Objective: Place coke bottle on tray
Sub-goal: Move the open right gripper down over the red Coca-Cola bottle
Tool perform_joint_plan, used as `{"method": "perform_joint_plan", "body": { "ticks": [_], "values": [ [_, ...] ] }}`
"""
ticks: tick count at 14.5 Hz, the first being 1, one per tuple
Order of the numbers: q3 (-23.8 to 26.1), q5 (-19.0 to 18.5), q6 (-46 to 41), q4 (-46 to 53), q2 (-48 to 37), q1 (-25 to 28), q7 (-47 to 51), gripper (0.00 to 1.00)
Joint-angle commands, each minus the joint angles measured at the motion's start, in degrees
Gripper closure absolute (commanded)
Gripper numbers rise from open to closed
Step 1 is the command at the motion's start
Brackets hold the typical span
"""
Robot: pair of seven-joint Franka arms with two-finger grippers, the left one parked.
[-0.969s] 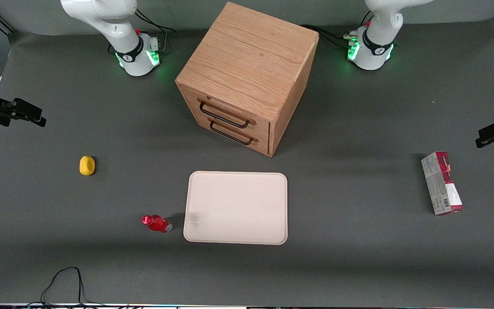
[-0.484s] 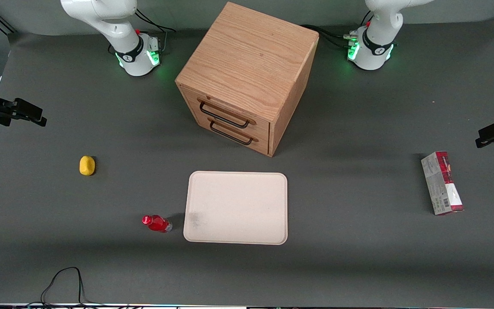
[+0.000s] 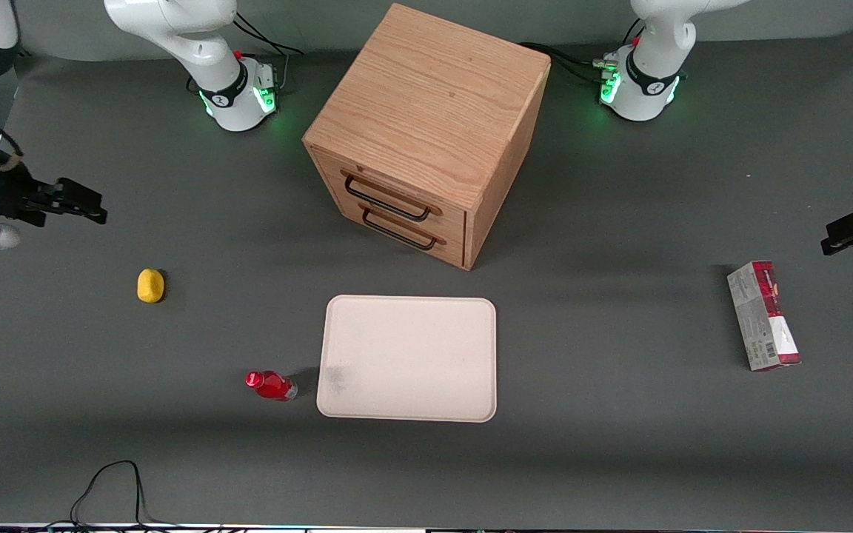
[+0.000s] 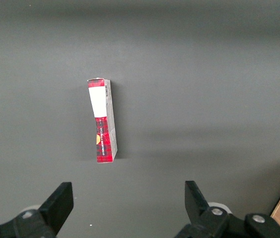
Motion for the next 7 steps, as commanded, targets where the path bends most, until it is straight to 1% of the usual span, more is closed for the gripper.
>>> {"method": "perform_joint_plan", "body": {
  "ticks": [1, 4, 5, 7],
  "values": [
    [-0.2, 0.7, 0.2, 4.5, 3.1, 3.9, 4.0, 0.00],
    [-0.1, 0.8, 0.2, 6.3, 4.4, 8.6, 8.3, 0.00],
    [-0.1, 0.9, 0.2, 8.3, 5.8, 8.9, 9.5, 0.00],
    [0.3, 3.1, -1.3, 16.1, 10.7, 9.5, 9.4, 0.00]
  ]
}}
